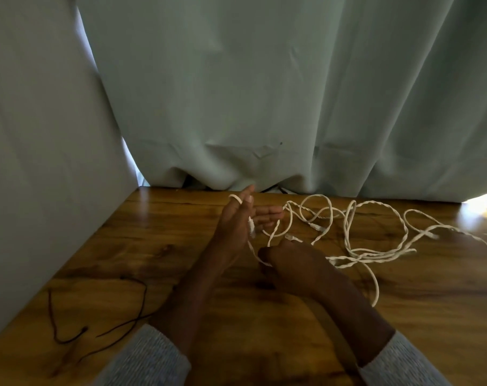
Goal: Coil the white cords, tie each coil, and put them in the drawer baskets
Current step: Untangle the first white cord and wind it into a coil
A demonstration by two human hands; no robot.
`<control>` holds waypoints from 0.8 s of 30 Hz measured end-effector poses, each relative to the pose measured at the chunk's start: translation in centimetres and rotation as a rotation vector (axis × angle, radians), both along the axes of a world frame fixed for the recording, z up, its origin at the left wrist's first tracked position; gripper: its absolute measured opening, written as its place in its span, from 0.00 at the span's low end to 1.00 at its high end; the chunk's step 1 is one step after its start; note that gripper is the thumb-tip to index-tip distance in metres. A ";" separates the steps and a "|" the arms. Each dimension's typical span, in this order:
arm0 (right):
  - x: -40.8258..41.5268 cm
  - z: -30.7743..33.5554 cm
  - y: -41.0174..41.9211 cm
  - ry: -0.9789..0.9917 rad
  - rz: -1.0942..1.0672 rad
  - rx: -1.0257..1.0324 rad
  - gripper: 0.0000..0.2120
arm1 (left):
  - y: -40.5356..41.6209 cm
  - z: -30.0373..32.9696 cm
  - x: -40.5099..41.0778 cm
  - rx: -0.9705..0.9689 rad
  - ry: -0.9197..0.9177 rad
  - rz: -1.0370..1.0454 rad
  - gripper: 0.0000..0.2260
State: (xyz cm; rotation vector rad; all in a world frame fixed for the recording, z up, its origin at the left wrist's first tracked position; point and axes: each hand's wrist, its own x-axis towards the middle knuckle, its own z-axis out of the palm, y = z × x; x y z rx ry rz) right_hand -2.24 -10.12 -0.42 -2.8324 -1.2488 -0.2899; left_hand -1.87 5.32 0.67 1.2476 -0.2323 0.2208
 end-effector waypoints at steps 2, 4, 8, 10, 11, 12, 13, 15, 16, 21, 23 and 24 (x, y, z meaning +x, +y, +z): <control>-0.2 0.3 -0.3 -0.027 0.052 0.032 0.14 | 0.5 -0.6 0.0 0.207 -0.008 0.058 0.15; -0.1 0.6 -0.9 -0.043 0.137 0.140 0.12 | 0.7 -0.8 -0.6 0.334 0.003 0.085 0.14; 0.1 1.3 -1.8 -0.014 0.208 0.365 0.16 | 0.6 -0.1 -1.9 0.610 -0.004 0.098 0.16; 0.6 1.5 -2.4 -0.035 0.195 0.511 0.15 | 0.6 0.3 -2.2 0.635 0.048 -0.012 0.21; 0.9 1.6 -2.7 -0.012 0.189 0.586 0.14 | 0.7 0.4 -2.3 0.585 0.104 -0.109 0.23; 1.1 1.6 -3.0 0.027 0.194 0.649 0.14 | 0.9 0.5 -2.4 0.506 0.166 -0.233 0.27; 1.3 1.7 -3.0 0.070 0.209 0.690 0.15 | 1.2 0.4 -2.4 0.416 0.219 -0.367 0.29; 1.3 1.6 -2.8 0.142 0.271 0.723 0.17 | 1.7 0.0 -2.2 0.252 0.283 -0.604 0.31; 1.3 1.5 -2.5 0.161 0.298 0.722 0.16 | 2.1 -0.2 -2.0 0.192 0.294 -0.699 0.29; 1.4 1.5 -1.7 0.161 0.248 0.704 0.15 | 3.0 -0.5 -2.1 0.084 0.239 -0.859 0.17; 1.6 1.4 -2.1 0.168 0.241 0.695 0.13 | 2.7 -0.6 -2.1 0.112 0.242 -0.753 0.14; 1.8 1.3 -2.4 0.179 0.238 0.684 0.12 | 2.5 -0.7 -2.1 0.141 0.256 -0.681 0.14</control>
